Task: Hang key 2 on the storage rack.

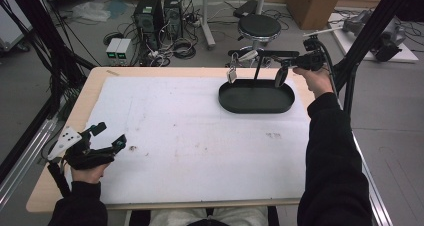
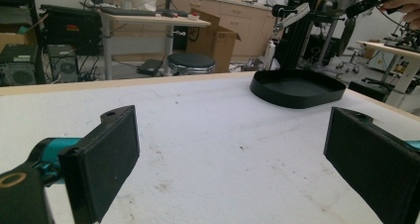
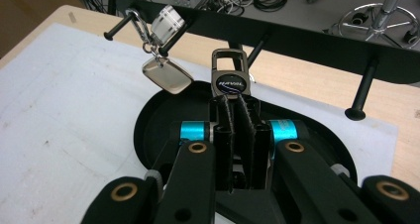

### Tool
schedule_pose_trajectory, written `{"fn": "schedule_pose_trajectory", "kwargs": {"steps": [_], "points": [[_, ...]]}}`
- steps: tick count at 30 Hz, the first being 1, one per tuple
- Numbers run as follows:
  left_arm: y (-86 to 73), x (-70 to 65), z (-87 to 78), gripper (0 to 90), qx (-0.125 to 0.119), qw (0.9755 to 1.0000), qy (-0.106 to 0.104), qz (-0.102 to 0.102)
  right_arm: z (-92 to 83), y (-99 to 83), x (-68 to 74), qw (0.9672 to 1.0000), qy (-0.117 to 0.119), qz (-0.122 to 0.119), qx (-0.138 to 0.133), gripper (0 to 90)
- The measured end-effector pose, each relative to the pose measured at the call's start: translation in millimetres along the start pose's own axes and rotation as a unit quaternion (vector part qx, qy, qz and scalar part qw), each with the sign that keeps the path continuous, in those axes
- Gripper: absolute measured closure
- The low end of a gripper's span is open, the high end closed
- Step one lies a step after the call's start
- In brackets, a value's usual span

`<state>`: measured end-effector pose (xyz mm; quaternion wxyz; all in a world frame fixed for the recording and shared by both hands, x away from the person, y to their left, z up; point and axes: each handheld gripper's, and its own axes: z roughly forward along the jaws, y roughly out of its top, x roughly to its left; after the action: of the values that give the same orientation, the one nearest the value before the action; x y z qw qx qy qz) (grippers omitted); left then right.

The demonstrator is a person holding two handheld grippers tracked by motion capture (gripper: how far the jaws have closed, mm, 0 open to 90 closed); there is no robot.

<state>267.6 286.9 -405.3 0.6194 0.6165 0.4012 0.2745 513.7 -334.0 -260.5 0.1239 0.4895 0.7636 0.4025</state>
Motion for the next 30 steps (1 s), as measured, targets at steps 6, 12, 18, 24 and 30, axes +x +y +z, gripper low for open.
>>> {"fn": "schedule_pose_trajectory", "kwargs": {"steps": [6, 12, 18, 24, 30], "points": [[0.0, 0.0, 0.1, 7.4, 0.000, 1.0000, -0.001, 0.001, 5.5, -5.1, -3.6, 0.9999, -0.003, 0.009, 0.005, 85.6], [-0.1, 0.2, 0.1, 7.4, 0.002, 1.0000, 0.000, 0.001, 13.6, -8.5, -5.6, 0.9999, -0.005, 0.012, 0.009, 85.5], [-0.1, 0.6, -0.1, 7.4, 0.002, 1.0000, 0.000, 0.002, 21.0, -9.5, -6.0, 0.9997, -0.009, 0.009, 0.021, 85.4], [-0.2, 0.7, -0.7, 7.4, 0.002, 1.0000, 0.001, 0.002, 27.0, -9.5, -6.4, 0.9995, -0.014, 0.010, 0.025, 85.2], [-0.2, 0.6, -1.0, 7.4, 0.001, 1.0000, 0.002, 0.001, 33.7, -9.0, -4.5, 0.9994, -0.017, 0.019, 0.025, 84.5]]}}
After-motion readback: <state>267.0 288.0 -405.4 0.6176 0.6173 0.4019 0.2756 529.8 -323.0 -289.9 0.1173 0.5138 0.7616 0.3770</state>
